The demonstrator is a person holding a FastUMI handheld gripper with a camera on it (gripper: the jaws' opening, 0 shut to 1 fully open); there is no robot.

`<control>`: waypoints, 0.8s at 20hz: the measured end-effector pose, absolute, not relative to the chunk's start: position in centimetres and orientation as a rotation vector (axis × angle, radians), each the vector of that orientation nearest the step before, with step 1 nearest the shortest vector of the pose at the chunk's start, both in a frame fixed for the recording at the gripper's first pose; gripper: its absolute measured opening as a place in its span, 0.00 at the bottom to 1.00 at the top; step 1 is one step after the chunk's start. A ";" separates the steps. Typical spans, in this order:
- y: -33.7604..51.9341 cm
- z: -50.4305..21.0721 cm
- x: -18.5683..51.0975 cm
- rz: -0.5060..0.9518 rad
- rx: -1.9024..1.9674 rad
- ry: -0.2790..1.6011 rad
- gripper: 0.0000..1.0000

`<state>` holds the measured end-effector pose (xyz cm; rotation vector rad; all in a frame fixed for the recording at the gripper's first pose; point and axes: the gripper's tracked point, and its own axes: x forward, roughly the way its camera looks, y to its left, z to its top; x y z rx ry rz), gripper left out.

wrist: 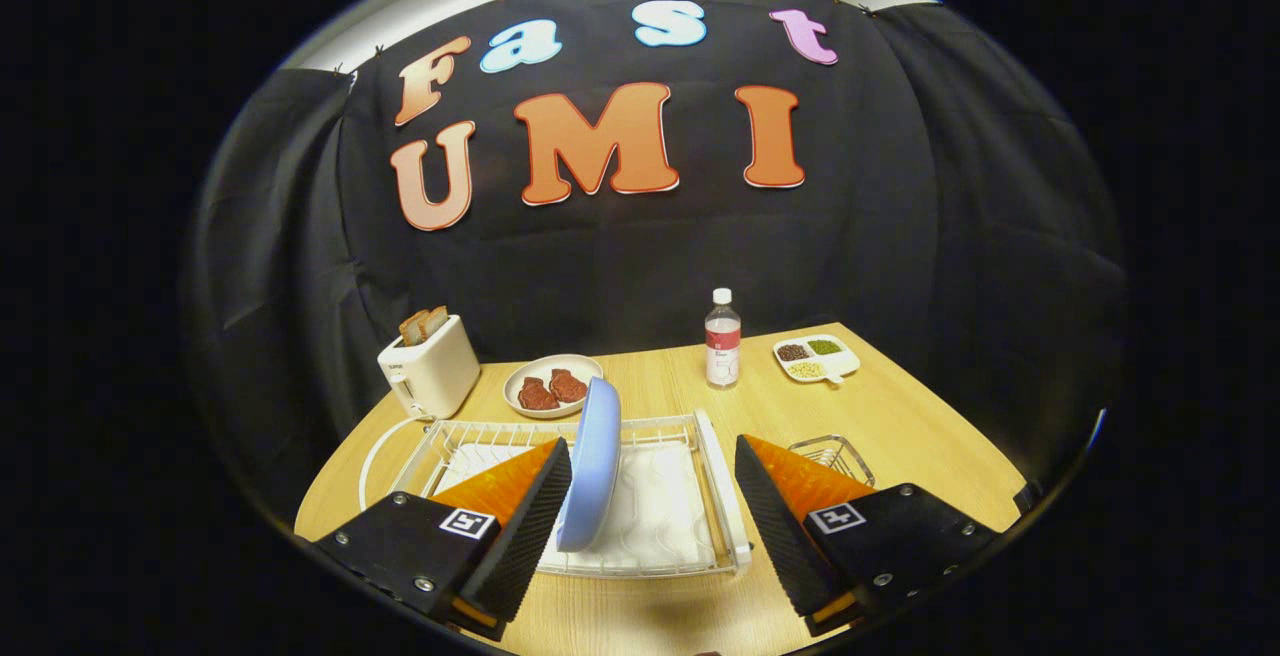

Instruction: Take the plate from the dish rack, then take the spoon from the basket and place it into the plate.

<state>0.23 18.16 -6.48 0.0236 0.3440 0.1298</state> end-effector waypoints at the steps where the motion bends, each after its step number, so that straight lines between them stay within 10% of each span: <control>1: 18.7 -6.8 0.6 0.134 0.023 0.355 0.98; 12: 21.1 -11.4 4.7 0.083 -0.044 0.523 0.98; 16: 20.9 -12.9 5.0 0.043 -0.065 0.576 0.80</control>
